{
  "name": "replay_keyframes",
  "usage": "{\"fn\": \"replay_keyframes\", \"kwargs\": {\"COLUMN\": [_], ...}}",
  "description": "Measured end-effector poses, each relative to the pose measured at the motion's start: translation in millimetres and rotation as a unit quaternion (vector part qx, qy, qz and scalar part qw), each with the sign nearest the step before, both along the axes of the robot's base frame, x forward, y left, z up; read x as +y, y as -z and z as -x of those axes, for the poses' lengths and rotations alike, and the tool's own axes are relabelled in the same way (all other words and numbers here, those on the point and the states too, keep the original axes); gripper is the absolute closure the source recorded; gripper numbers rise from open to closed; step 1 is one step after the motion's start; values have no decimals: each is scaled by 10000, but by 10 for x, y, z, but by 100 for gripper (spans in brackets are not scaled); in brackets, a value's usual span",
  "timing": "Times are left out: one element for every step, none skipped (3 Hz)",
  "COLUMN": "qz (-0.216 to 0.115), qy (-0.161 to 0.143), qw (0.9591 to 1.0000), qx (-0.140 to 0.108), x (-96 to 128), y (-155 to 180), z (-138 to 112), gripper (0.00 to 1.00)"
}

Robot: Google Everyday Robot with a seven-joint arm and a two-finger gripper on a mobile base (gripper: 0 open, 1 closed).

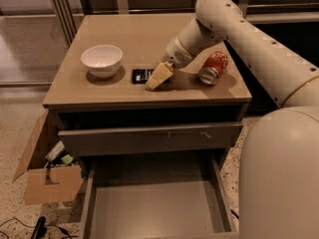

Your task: Place rxbar blueberry into middle drawer

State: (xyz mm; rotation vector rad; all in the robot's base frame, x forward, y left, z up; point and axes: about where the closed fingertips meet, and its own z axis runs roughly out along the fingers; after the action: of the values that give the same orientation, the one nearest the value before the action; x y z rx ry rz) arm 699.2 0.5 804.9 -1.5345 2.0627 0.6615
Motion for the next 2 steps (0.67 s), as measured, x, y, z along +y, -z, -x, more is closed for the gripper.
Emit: {"fn": "replay_keyframes", "kwargs": {"qz": [0, 0], "qy": [0, 0], "qw": [10000, 10000], "qx": [0, 0], "x": [0, -7], "y": [0, -81], "z": [0, 5], "gripper": [96, 100]}}
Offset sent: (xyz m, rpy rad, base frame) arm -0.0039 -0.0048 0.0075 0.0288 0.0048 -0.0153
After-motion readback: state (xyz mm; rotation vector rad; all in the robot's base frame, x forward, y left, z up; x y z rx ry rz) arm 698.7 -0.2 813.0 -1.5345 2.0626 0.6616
